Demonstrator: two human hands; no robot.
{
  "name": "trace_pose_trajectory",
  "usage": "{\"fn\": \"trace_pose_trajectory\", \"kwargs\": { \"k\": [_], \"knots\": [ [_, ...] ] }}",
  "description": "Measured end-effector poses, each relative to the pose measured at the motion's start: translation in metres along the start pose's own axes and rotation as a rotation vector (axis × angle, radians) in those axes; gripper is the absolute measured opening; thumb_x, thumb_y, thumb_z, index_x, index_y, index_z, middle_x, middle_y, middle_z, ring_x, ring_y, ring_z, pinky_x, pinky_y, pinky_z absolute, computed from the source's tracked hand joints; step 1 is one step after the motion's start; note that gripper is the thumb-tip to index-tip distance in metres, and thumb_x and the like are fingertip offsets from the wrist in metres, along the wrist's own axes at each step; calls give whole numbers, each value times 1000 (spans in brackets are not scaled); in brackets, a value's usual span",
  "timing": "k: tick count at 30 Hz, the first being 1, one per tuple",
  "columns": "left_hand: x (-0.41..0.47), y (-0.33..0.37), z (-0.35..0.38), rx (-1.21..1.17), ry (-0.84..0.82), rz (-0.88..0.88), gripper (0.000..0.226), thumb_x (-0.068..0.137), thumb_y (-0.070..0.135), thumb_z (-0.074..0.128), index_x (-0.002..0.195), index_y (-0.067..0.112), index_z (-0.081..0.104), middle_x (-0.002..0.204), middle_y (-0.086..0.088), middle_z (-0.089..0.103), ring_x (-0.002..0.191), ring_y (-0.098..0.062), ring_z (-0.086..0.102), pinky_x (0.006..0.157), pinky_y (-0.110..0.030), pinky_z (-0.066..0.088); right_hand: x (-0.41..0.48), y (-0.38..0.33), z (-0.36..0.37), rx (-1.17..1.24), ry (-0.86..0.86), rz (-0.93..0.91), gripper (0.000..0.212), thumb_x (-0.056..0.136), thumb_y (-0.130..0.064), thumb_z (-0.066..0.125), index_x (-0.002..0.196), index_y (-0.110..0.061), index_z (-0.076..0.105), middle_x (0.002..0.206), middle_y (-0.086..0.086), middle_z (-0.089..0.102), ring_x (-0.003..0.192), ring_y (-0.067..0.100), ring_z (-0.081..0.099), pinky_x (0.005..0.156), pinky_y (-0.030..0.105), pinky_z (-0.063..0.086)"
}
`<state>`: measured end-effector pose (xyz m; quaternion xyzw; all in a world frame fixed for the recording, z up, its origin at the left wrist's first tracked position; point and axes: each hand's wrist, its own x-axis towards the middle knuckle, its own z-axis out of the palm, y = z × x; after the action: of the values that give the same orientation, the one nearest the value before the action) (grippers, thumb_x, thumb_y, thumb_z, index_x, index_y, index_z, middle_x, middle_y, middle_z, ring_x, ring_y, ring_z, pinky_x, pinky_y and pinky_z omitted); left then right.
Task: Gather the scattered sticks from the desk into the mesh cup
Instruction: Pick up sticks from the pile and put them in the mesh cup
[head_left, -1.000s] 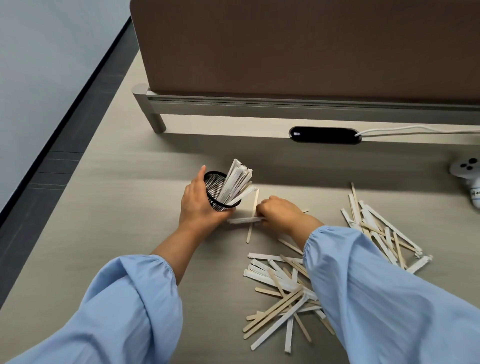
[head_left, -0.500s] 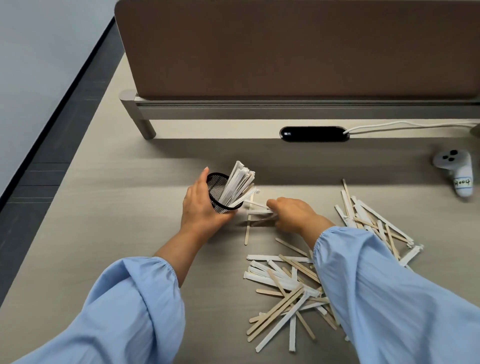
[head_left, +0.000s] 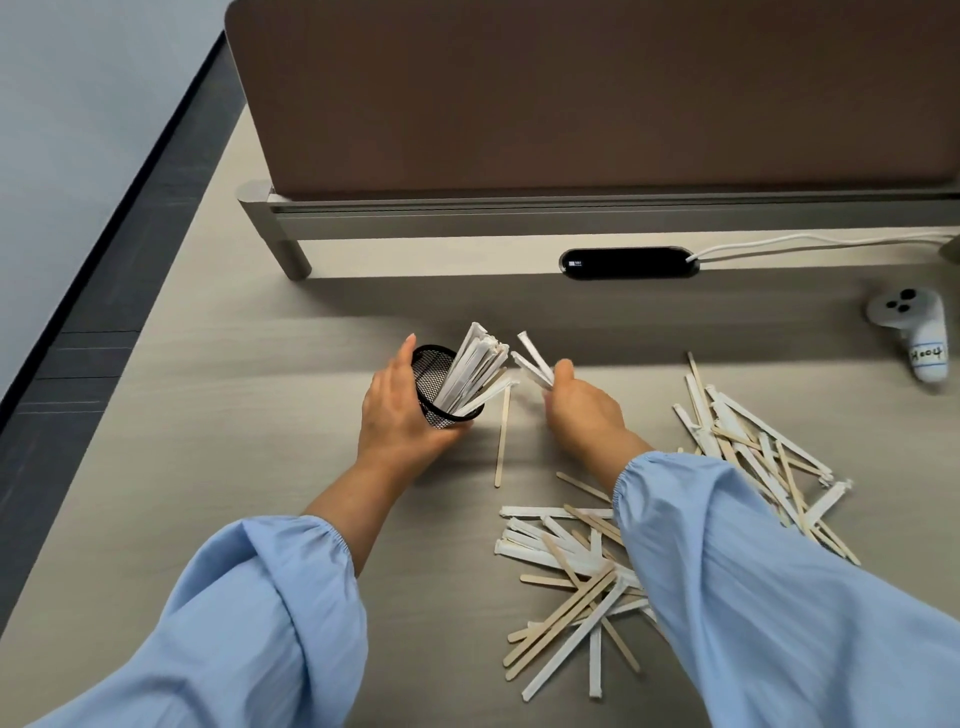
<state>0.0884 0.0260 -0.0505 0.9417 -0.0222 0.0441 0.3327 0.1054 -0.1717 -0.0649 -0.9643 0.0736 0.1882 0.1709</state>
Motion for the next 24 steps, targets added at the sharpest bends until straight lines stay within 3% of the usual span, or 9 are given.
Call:
{"fn": "trace_pose_trajectory", "kwargs": {
  "k": [4, 7, 10, 16, 20, 24],
  "knots": [
    [-2, -5, -3, 41, -4, 12, 107, 56, 33, 84, 141, 6, 24, 134, -14, 47, 119, -32, 43, 101, -39, 33, 0, -21, 11, -75, -48, 21, 51, 85, -51, 57, 117, -11, 51, 120, 12, 62, 113, 31, 58, 87, 32, 45],
    [-3, -8, -5, 55, -7, 16, 108, 56, 35, 84, 141, 6, 24, 132, -15, 48, 117, -33, 44, 99, -39, 34, 0, -32, 21, -51, -110, -13, 40, 85, -37, 61, 117, -14, 55, 123, 11, 61, 115, 31, 57, 89, 31, 45],
    [-4, -11, -5, 59, -11, 11, 109, 55, 34, 84, 141, 6, 23, 133, -16, 47, 118, -33, 44, 99, -39, 34, -4, -39, 21, 10, -142, -12, 35, 88, -12, 45, 121, -15, 54, 129, 13, 57, 118, 32, 54, 95, 31, 42],
    [-5, -10, -5, 37, -25, 9, 109, 57, 36, 84, 142, 7, 21, 136, -14, 45, 121, -31, 42, 101, -37, 32, -6, -39, 21, 17, -121, 47, 37, 93, -7, 31, 126, -6, 47, 135, 17, 48, 124, 33, 46, 99, 36, 39],
    [-10, -8, -8, -48, -20, -32, 108, 58, 30, 83, 142, 9, 19, 139, -13, 42, 126, -29, 38, 104, -37, 30, -6, -28, 18, 137, 35, 100, 29, 95, -7, 27, 119, -3, 42, 122, 25, 52, 113, 40, 48, 89, 42, 41],
    [-13, -8, -9, -55, -25, -39, 108, 58, 31, 84, 142, 10, 20, 138, -13, 43, 125, -29, 39, 104, -37, 31, -5, -23, -3, 529, 194, 76, 21, 99, -20, 35, 110, -2, 40, 98, 22, 57, 84, 38, 52, 68, 33, 33]
  ]
}}
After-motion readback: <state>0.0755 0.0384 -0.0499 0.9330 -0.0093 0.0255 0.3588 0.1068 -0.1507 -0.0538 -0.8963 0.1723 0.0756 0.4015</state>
